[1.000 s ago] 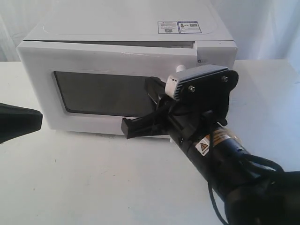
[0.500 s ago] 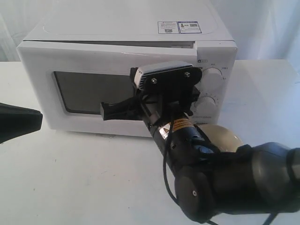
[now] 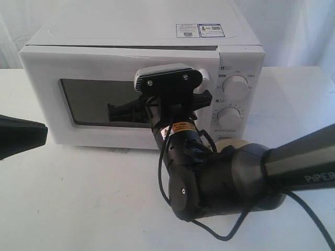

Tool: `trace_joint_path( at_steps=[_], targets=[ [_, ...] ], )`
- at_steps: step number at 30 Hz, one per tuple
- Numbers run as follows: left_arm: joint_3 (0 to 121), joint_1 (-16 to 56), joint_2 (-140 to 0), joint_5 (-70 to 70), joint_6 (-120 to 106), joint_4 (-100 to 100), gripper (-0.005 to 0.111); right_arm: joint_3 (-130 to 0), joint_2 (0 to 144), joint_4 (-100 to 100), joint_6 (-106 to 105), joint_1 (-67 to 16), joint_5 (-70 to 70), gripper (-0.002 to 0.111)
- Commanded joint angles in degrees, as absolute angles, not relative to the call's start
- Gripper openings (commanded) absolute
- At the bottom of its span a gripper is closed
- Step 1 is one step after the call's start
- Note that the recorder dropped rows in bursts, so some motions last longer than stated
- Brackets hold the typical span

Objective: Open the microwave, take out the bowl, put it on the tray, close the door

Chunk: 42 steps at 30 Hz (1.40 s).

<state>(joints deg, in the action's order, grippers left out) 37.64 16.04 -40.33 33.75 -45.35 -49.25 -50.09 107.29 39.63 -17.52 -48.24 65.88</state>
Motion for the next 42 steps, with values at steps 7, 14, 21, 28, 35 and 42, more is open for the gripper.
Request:
trace_joint_path(
  at_steps=[7, 14, 21, 28, 35, 42],
  targets=[
    [37.28, 16.27, -39.94, 34.16, -44.95, -50.57, 0.0, -53.64, 109.79, 41.14, -17.81, -43.77, 63.34, 0.0],
    [37.28, 16.27, -39.94, 34.16, -44.95, -50.57, 0.0, -54.16, 109.79, 40.3, -17.81, -43.59, 62.13, 0.0],
    [37.28, 16.27, -39.94, 34.16, -44.95, -50.57, 0.0, -49.53, 105.85, 38.55, -18.74, -46.69, 60.67, 0.0],
    [37.28, 16.27, -39.94, 34.16, -44.95, -50.57, 0.0, -39.86, 95.11, 37.83, -25.4, -52.2, 59.3, 0.0],
    [37.28, 16.27, -39.94, 34.16, -44.95, -50.57, 0.0, -30.51, 84.09, 38.1, -26.85, -56.83, 52.34, 0.0],
    [37.28, 16.27, -39.94, 34.16, -44.95, -50.57, 0.0, -25.19, 74.39, 38.56, -26.97, -57.81, 42.8, 0.0]
  ],
)
